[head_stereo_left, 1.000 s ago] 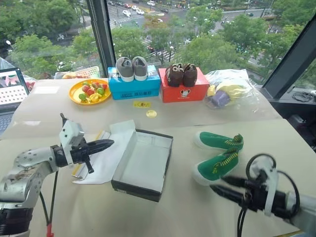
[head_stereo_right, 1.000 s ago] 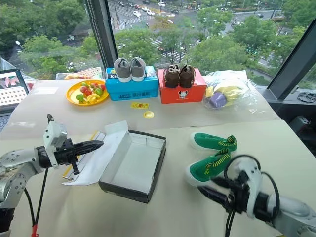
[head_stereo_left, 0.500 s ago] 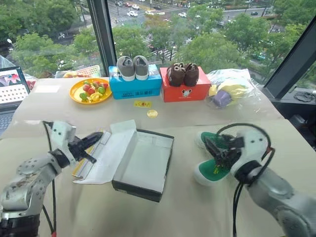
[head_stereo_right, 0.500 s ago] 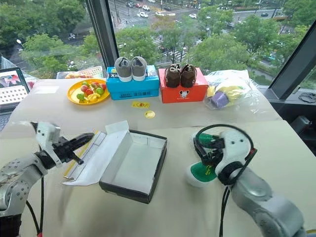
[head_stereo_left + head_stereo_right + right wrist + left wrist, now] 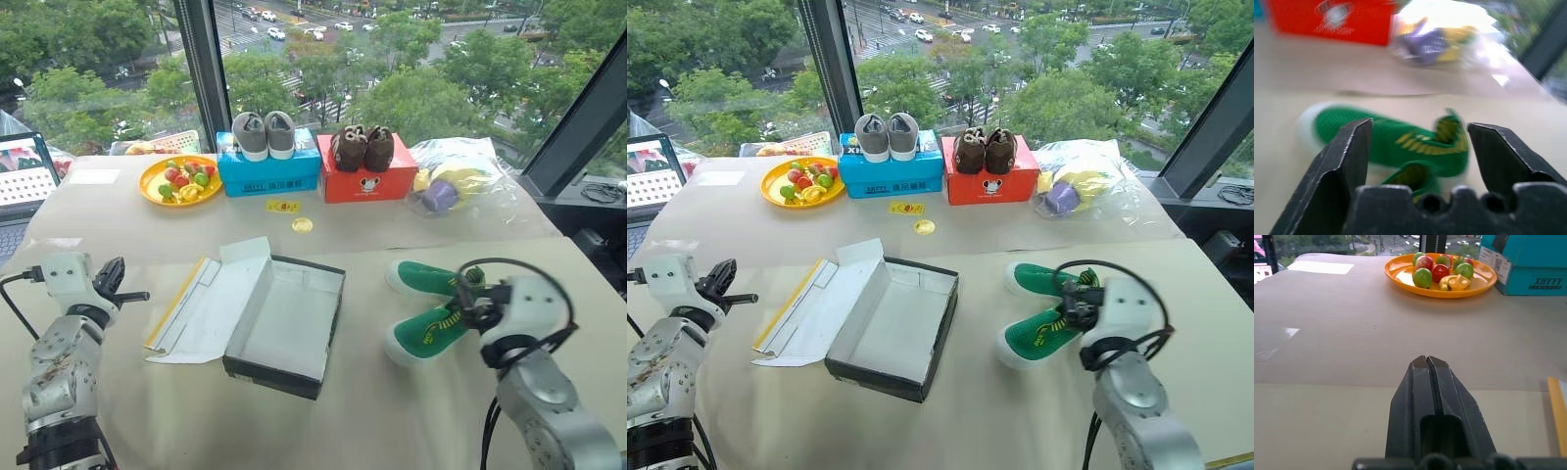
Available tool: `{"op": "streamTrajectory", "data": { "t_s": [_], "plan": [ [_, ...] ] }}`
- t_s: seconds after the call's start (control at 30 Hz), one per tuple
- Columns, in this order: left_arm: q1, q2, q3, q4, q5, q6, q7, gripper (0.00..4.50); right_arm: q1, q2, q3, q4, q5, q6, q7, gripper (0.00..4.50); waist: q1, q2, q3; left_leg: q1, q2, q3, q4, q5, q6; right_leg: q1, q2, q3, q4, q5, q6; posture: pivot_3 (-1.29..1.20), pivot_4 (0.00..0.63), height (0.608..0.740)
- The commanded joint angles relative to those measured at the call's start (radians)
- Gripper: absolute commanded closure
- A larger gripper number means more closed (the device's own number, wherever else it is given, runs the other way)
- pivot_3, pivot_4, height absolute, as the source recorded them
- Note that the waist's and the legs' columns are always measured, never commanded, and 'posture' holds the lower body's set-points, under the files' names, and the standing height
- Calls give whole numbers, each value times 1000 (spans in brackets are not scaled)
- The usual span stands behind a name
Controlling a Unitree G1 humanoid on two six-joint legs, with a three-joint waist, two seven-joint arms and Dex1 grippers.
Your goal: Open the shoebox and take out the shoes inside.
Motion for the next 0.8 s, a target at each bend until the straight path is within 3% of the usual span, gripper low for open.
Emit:
{"op": "streamTrajectory", "data": {
  "t_s": [0.03,0.3,0.8],
  "plan": [
    [-15,12,11,-1,-10,-25,-17,4500,52,-8,-56,-13,72,-35,147,754,-2,0,0,0,0,0,0,0,0,0,0,0,0,0,0,0,150,731],
    [11,6,-1,40,6,-52,-41,4500,187,0,-45,65,-59,-150,272,754,-6,0,0,4,0,3,0,0,0,1,0,2,2,0,0,0,150,731],
    [7,-1,-7,38,-3,-69,-51,4500,187,62,-17,102,-142,-191,314,754,-6,0,0,8,1,6,0,0,-1,2,0,4,5,0,-1,0,150,731]
  ]
}}
